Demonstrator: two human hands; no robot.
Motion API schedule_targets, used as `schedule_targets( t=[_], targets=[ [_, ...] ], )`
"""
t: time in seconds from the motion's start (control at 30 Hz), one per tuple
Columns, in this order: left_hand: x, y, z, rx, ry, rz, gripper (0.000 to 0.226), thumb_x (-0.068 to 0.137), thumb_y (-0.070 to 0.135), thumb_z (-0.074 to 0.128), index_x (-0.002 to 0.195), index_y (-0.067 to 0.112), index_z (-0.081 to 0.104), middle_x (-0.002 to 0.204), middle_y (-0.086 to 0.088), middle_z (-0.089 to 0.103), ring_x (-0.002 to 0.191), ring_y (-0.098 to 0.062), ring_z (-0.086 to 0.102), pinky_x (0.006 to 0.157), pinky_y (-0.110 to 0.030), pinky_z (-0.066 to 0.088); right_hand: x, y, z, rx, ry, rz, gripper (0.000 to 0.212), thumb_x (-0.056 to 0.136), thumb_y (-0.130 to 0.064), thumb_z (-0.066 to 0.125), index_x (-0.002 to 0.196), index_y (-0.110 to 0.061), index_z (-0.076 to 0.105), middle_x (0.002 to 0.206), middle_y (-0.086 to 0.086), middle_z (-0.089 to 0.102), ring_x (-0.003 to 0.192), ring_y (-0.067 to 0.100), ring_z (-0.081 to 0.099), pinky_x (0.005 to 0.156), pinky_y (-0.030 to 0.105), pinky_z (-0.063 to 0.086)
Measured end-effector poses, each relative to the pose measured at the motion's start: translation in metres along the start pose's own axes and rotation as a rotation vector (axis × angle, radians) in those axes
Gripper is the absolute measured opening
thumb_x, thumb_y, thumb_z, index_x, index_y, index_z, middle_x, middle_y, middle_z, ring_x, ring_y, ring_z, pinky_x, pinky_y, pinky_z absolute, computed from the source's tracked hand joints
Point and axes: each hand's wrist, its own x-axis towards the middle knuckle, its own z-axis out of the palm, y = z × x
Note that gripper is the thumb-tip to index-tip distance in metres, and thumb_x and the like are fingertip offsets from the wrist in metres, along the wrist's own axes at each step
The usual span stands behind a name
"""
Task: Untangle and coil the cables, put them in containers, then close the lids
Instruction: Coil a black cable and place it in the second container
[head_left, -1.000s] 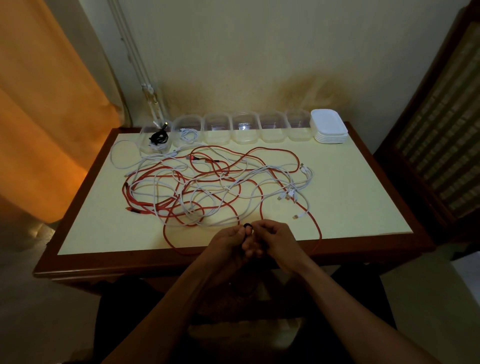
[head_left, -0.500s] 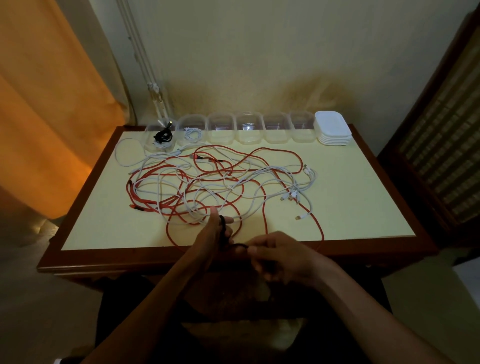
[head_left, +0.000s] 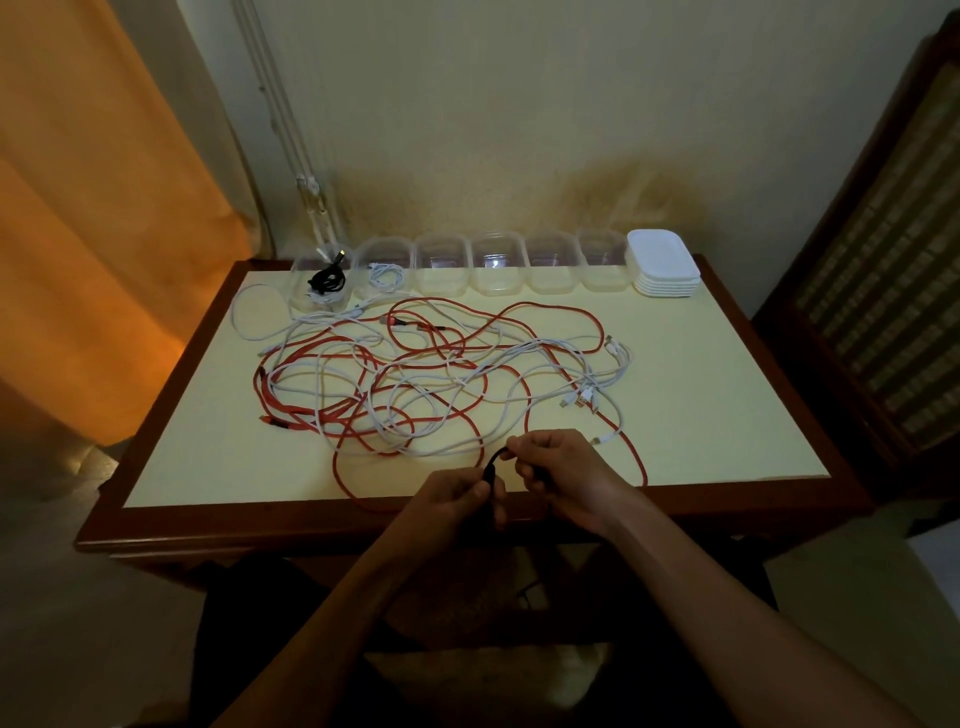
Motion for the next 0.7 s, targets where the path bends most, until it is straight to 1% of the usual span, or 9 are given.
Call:
schedule_targets(
  t=[0.07, 0.13, 0.2, 0.3, 0.37, 0.47, 0.57, 0.63, 0.7],
  targets=[
    [0.001, 0.001, 0.000, -0.041, -0.011, -0.001, 0.024, 0.102, 0.008, 0.040, 0.093, 0.007, 0.062, 0.086, -0.005, 0.069, 0.087, -0.018, 0.065, 0.081, -0.030, 0.050, 0.001, 0.003, 0.000, 0.037, -0.006, -0.015, 0.021, 0.098, -0.020, 0.060, 0.093, -0.004, 0.072, 0.063, 0.002, 0.054, 0.054, 0.012, 0.044, 0.059, 0.028, 0.038],
    [0.001, 0.003, 0.000, -0.082, -0.012, -0.001, 0.025, 0.101, 0.005, 0.040, 0.090, 0.006, 0.062, 0.088, -0.003, 0.070, 0.092, -0.018, 0.065, 0.084, -0.028, 0.051, 0.004, 0.007, 0.001, 0.102, -0.020, -0.035, 0.020, 0.096, -0.019, 0.062, 0.092, -0.003, 0.073, 0.067, 0.005, 0.056, 0.060, 0.015, 0.046, 0.070, 0.038, 0.043],
    [0.001, 0.008, 0.002, -0.117, 0.005, -0.019, 0.026, 0.101, 0.005, 0.038, 0.089, 0.006, 0.060, 0.080, -0.003, 0.067, 0.085, -0.017, 0.065, 0.080, -0.025, 0.052, 0.006, 0.011, 0.001, 0.116, -0.011, -0.065, 0.018, 0.095, -0.020, 0.064, 0.090, -0.006, 0.075, 0.071, 0.006, 0.058, 0.065, 0.018, 0.049, 0.078, 0.044, 0.043],
    [0.001, 0.014, 0.007, -0.367, 0.056, -0.057, 0.026, 0.102, 0.006, 0.032, 0.087, 0.004, 0.053, 0.065, -0.004, 0.049, 0.064, -0.018, 0.049, 0.069, -0.028, 0.044, 0.006, 0.021, 0.004, 0.053, 0.019, -0.103, 0.019, 0.097, -0.022, 0.061, 0.093, -0.011, 0.076, 0.076, 0.006, 0.062, 0.071, 0.023, 0.052, 0.075, 0.041, 0.043],
    [0.003, 0.020, 0.007, -0.568, 0.102, -0.051, 0.026, 0.103, 0.010, 0.031, 0.086, 0.006, 0.050, 0.063, -0.001, 0.042, 0.060, -0.016, 0.040, 0.069, -0.031, 0.037, 0.001, 0.031, 0.007, -0.003, -0.010, -0.120, 0.022, 0.100, -0.023, 0.055, 0.098, -0.010, 0.073, 0.075, 0.006, 0.062, 0.067, 0.021, 0.053, 0.067, 0.036, 0.044],
    [0.008, 0.029, 0.003, -0.766, 0.188, -0.023, 0.030, 0.103, 0.026, 0.029, 0.087, 0.010, 0.047, 0.065, 0.001, 0.037, 0.060, -0.014, 0.035, 0.068, -0.032, 0.035, -0.014, 0.048, 0.018, -0.195, -0.066, -0.158, 0.024, 0.104, -0.021, 0.049, 0.102, -0.012, 0.071, 0.072, 0.007, 0.063, 0.062, 0.018, 0.056, 0.060, 0.031, 0.044],
    [0.015, 0.027, -0.002, -0.708, 0.297, -0.078, 0.054, 0.102, 0.054, 0.018, 0.090, 0.010, 0.047, 0.067, 0.000, 0.037, 0.061, -0.015, 0.037, 0.067, -0.032, 0.035, -0.030, 0.047, 0.023, -0.323, -0.223, -0.104, 0.027, 0.104, -0.018, 0.048, 0.120, -0.006, 0.065, 0.078, 0.014, 0.068, 0.063, 0.022, 0.061, 0.059, 0.025, 0.050],
    [0.020, 0.021, -0.001, -0.558, 0.363, -0.119, 0.062, 0.099, 0.059, 0.014, 0.093, 0.008, 0.048, 0.067, -0.001, 0.038, 0.061, -0.015, 0.039, 0.065, -0.031, 0.035, -0.040, 0.033, 0.021, -0.364, -0.339, -0.061, 0.028, 0.102, -0.021, 0.052, 0.122, -0.004, 0.063, 0.078, 0.009, 0.070, 0.062, 0.021, 0.062, 0.057, 0.024, 0.051],
    [0.021, 0.014, 0.002, -0.434, 0.383, -0.149, 0.065, 0.094, 0.062, 0.017, 0.093, 0.008, 0.052, 0.068, -0.001, 0.041, 0.062, -0.015, 0.042, 0.062, -0.029, 0.036, -0.049, 0.015, 0.017, -0.352, -0.396, -0.053, 0.030, 0.098, -0.027, 0.056, 0.117, -0.005, 0.065, 0.077, 0.005, 0.070, 0.060, 0.019, 0.061, 0.055, 0.025, 0.050]
  ],
)
